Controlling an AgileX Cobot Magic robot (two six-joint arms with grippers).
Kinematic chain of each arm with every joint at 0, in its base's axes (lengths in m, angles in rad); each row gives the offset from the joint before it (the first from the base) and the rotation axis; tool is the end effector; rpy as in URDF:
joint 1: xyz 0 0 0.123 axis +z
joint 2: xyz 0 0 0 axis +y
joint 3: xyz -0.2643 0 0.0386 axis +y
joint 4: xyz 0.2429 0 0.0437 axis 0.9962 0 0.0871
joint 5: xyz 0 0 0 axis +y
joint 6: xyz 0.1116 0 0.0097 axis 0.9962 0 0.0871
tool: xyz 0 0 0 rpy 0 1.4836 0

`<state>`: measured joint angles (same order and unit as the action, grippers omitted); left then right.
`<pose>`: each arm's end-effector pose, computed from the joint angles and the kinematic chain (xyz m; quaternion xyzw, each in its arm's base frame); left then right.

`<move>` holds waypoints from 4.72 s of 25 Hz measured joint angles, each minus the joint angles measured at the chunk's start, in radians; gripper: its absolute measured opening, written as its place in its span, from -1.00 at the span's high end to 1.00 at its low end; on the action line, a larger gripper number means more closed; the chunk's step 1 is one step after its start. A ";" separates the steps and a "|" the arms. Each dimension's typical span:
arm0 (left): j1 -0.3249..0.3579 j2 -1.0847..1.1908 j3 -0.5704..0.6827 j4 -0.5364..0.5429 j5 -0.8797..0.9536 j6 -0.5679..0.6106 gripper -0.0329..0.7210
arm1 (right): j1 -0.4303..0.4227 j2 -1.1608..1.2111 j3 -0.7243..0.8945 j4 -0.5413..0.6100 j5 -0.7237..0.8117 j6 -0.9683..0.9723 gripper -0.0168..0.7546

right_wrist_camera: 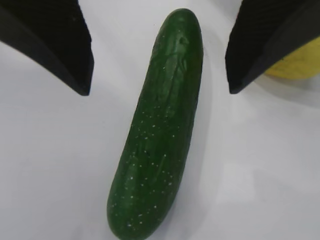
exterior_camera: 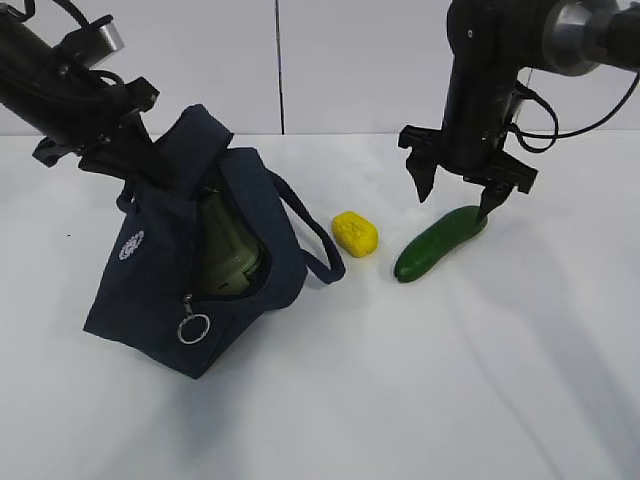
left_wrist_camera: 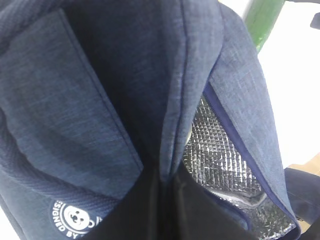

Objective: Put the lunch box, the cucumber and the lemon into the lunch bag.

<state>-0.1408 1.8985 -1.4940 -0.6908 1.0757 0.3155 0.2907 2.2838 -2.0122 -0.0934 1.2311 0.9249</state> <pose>0.3763 -0.1168 0.2166 0.0817 0.9432 -0.3025 0.1104 0.4485 0.1239 0.1644 0.2990 0.9500 0.0072 0.0894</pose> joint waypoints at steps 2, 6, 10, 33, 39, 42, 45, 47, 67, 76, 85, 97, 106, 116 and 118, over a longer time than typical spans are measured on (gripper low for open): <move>0.000 0.000 0.000 0.000 0.000 0.002 0.91 | 0.000 0.000 0.000 -0.009 0.000 0.015 -0.63; 0.000 0.000 0.000 0.001 0.002 0.002 0.91 | -0.012 0.005 0.000 -0.014 -0.002 0.028 -0.62; 0.000 0.000 0.000 0.001 0.002 0.004 0.91 | -0.033 0.026 0.000 0.004 -0.003 0.029 -0.60; 0.000 0.000 0.000 0.001 0.002 0.005 0.91 | -0.042 0.094 0.000 0.121 -0.061 0.029 -0.58; 0.000 0.000 0.000 0.001 0.002 0.005 0.91 | -0.042 0.095 0.001 0.125 -0.061 0.027 -0.57; 0.000 0.000 0.000 0.001 0.002 0.005 0.91 | -0.042 0.095 0.001 0.125 -0.061 0.027 -0.56; 0.000 0.000 0.000 0.001 0.002 0.005 0.91 | -0.042 0.095 0.001 0.125 -0.058 0.027 -0.55; 0.000 0.000 0.000 0.001 0.002 0.005 0.91 | -0.042 0.095 0.001 0.125 -0.056 0.027 -0.55; 0.000 0.000 0.000 -0.007 0.002 0.007 0.91 | -0.042 0.095 0.001 0.125 -0.054 0.027 0.07; 0.000 0.000 0.000 -0.007 0.002 0.007 0.91 | -0.042 0.095 0.000 0.125 -0.040 0.025 0.16; 0.000 0.000 0.000 -0.009 0.002 0.007 0.91 | -0.042 0.103 -0.196 0.123 -0.009 -0.147 0.16; 0.000 0.000 0.000 -0.081 0.000 0.041 0.91 | -0.037 0.103 -0.374 0.476 0.005 -0.663 0.17; 0.000 0.000 0.000 -0.147 0.002 0.061 0.91 | -0.037 0.103 -0.374 0.851 0.009 -0.939 0.17; 0.000 0.000 0.000 -0.209 0.004 0.096 0.91 | -0.020 0.084 -0.374 0.877 0.009 -0.985 0.17; 0.000 0.000 0.000 -0.209 0.006 0.097 0.91 | 0.008 0.051 -0.358 0.818 0.009 -0.985 0.17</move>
<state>-0.1408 1.8985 -1.4940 -0.8999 1.0816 0.4127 0.2991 2.3352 -2.3699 0.7250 1.2405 -0.0597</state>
